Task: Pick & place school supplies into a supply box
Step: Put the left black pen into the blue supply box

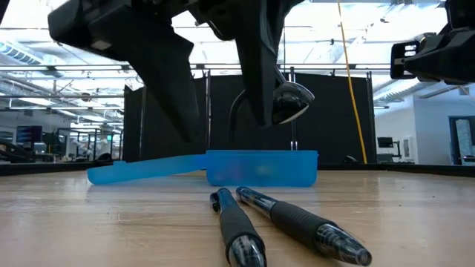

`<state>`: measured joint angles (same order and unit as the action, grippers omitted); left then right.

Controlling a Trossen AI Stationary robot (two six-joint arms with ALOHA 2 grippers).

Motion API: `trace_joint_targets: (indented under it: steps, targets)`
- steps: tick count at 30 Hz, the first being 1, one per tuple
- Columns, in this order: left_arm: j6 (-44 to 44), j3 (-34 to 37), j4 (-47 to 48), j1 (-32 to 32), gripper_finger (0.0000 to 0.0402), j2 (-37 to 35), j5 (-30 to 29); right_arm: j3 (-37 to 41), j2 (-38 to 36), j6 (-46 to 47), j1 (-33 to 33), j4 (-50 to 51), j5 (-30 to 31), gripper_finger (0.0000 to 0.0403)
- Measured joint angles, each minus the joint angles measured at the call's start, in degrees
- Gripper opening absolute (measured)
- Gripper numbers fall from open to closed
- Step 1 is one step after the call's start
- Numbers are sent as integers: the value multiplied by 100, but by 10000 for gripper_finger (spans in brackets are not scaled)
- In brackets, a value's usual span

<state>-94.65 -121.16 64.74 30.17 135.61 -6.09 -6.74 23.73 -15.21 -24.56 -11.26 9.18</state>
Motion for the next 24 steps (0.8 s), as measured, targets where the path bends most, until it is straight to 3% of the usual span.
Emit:
trace_joint_targets:
  steps: [15,20,24]
  targets:
    - [-196,1141,-1479,-15,179,-36,361,0,0,14,0,4,1,0]
    - [-413,1370,-1503,-24,174,-58,637,0,0,14,0,-1,1,0]
    - [-491,1504,-1254,37,143,-52,772,0,0,56,0,-12,2,0]
